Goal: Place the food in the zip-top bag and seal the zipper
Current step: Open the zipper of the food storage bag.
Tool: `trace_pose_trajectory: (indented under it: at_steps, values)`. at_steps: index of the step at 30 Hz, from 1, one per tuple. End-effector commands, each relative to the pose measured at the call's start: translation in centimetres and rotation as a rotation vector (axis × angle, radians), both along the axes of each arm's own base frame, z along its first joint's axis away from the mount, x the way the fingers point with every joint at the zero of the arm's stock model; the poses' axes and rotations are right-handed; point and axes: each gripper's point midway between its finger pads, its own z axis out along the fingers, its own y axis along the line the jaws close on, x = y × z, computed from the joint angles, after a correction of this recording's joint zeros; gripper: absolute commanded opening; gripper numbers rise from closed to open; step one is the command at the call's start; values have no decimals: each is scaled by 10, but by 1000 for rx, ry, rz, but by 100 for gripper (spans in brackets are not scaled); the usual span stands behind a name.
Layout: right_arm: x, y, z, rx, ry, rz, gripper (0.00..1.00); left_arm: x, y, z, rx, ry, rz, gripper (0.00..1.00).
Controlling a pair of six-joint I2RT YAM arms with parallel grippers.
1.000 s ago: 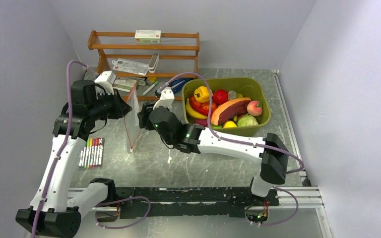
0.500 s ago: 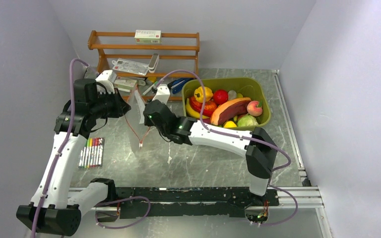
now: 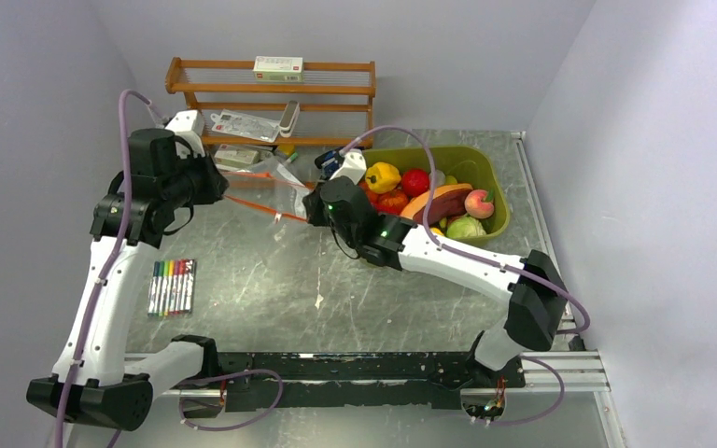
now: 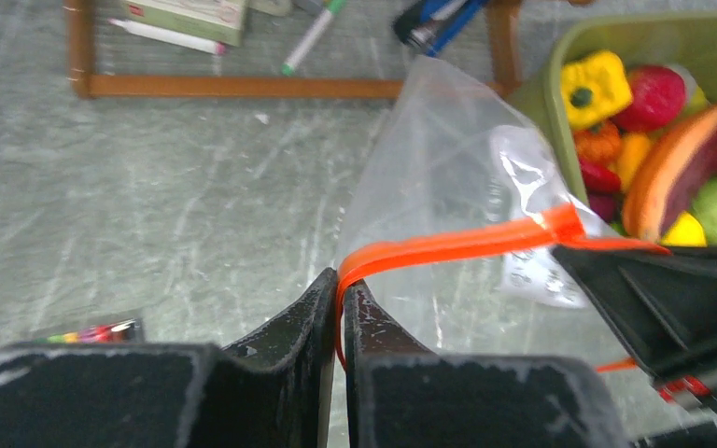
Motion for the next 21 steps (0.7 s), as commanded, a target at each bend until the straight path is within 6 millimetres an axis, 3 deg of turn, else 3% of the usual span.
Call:
trace_pose_trajectory:
  at_steps: [1, 4, 9, 14, 16, 21]
  values:
    - [-3, -4, -24, 3, 43, 26, 0, -5, -33, -6, -100, -5, -193, 7]
    - [-10, 9, -16, 85, 45, 83, 0, -14, -51, -10, -176, -22, -286, 7]
    - [-20, 31, -21, 137, 94, 174, 2, -24, -58, -12, -180, -54, -352, 7]
    - [-29, 47, -26, 139, 107, 271, 18, -20, -51, -20, -138, -11, -323, 7]
    - [-33, 49, -24, 139, 96, 306, 28, -17, -47, -19, -112, 5, -296, 7]
    - [-41, 48, -1, 113, 14, 389, 49, -7, -30, -13, -11, -18, -201, 7]
